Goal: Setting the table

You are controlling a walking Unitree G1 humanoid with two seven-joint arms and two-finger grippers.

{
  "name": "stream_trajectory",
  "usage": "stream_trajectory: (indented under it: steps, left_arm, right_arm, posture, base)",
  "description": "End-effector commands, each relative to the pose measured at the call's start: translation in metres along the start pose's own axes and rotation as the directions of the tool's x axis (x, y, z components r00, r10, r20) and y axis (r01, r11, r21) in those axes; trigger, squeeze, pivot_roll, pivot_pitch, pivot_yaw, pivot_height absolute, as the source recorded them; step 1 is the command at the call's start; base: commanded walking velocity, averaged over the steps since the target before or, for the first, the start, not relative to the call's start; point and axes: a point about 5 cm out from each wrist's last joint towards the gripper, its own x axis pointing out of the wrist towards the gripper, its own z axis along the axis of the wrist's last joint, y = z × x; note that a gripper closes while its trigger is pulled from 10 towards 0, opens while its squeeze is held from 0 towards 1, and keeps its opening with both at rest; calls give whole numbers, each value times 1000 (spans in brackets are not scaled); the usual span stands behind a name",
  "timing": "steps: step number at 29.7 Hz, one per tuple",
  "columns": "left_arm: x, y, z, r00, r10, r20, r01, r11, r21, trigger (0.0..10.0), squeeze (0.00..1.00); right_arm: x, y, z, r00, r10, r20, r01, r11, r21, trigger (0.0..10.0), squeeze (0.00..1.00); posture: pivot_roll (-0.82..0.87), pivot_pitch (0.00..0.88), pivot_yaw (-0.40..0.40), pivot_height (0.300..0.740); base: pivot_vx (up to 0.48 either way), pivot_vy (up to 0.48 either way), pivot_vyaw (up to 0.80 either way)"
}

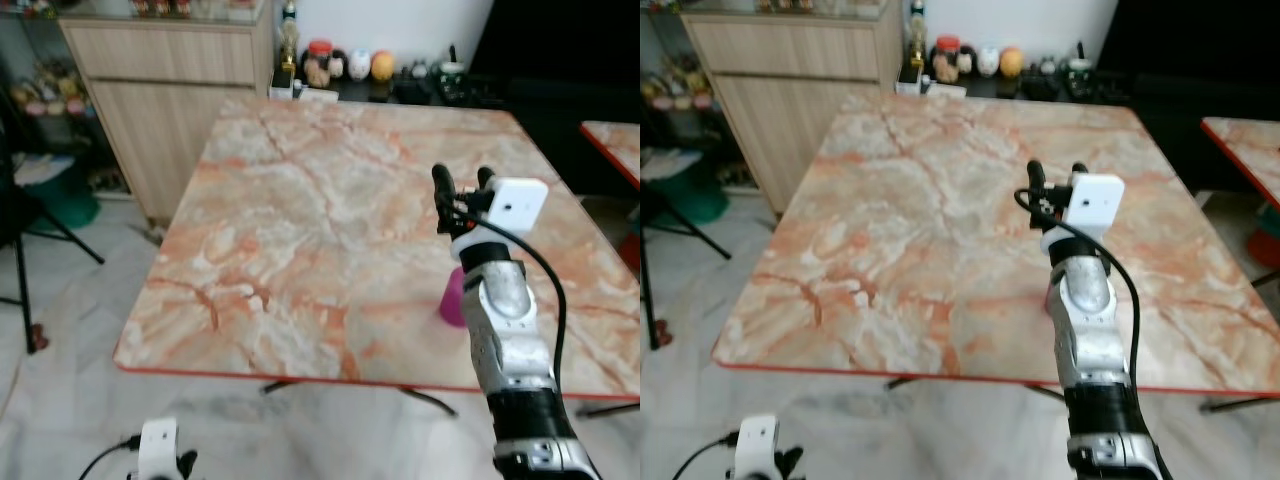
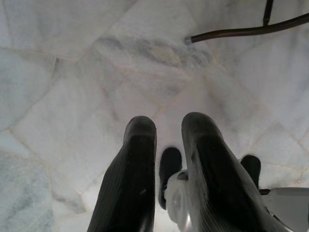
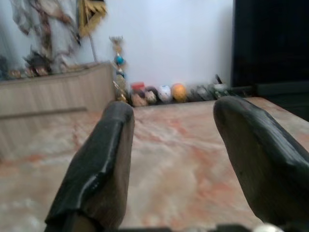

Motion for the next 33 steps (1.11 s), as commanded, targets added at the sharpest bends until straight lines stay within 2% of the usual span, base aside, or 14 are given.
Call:
stream_trajectory:
  steps: [1,2,3,7,8,9,10,14,15,19,22,24,29,33]
  left_arm:
    - [-1,-2,-5,1000,-4,-21,4,1000,-5,10000,0]
    - [-1,-2,-5,1000,-5,-22,5,1000,-4,10000,0]
    - [-1,-2,-5,1000,-6,-23,5,1000,-4,10000,0]
    - [-1,-3,-6,1000,-10,-28,10,1000,-2,10000,0]
    - [-1,-3,-6,999,-12,-30,12,1000,0,10000,0]
    - [-1,-3,-6,999,-14,-30,14,1000,0,10000,0]
    - [-1,-4,-6,999,-14,-31,14,1000,1,10000,0]
    - [-1,-4,-6,999,-17,-30,17,1000,1,10000,0]
    - [-1,-4,-6,1000,-14,-28,14,1000,3,10000,0]
    - [-1,-3,-6,1000,-8,-27,8,1000,2,10000,0]
    - [-1,-2,-6,1000,-6,-28,6,1000,6,10000,0]
    - [-1,-1,-6,1000,-4,-26,5,1000,5,10000,0]
    - [-1,-1,-6,1000,-3,-24,3,1000,5,10000,0]
    - [-1,-1,-5,1000,-2,-21,2,1000,6,10000,0]
  right_arm:
    - [-2,-9,9,1000,-13,7,14,1000,-18,10000,0]
    - [-5,-14,6,998,-30,-49,27,998,-61,10000,843]
    - [-6,-17,7,998,-37,-53,34,998,-60,10000,1000]
    - [-14,-31,7,990,-84,-111,72,991,-108,10000,1000]
    - [-16,-36,3,982,-111,-154,92,988,-126,10000,937]
    - [-18,-39,-1,974,-117,-192,93,987,-129,10000,690]
    - [-21,-41,-5,966,-117,-231,88,987,-132,10000,0]
    - [-26,-46,-11,950,-120,-289,87,989,-122,10000,0]
    - [-32,-52,-16,926,-116,-360,88,992,-94,10000,0]
    - [-39,-69,-23,880,-121,-460,105,993,-60,10000,0]
    - [-40,-81,-19,870,-121,-477,84,992,-97,10000,0]
    - [-39,-88,-16,866,-148,-477,125,989,-79,10000,0]
    - [-39,-90,-13,863,-135,-486,134,990,-37,10000,0]
    - [-42,-87,-17,849,-72,-524,111,993,44,10000,0]
  posture:
    - [35,0,-32,740]
    - [35,0,-32,740]
    - [31,0,-34,740]
    - [26,0,-32,740]
    - [26,0,-32,740]
    - [20,0,-33,740]
    - [28,0,-36,740]
    - [30,0,-37,740]
    - [29,0,-37,740]
    - [27,0,-38,740]
    - [22,0,-36,740]
    - [24,0,-37,740]
    - [28,0,-36,740]
    - [29,0,-36,740]
  base:
    - [0,0,0]
    - [0,0,0]
    - [0,0,0]
    - [0,0,0]
    - [0,0,0]
    - [0,0,0]
    - [0,0,0]
    - [0,0,0]
    - [0,0,0]
    - [0,0,0]
    - [0,0,0]
    - [0,0,0]
    - [0,0,0]
    - [0,0,0]
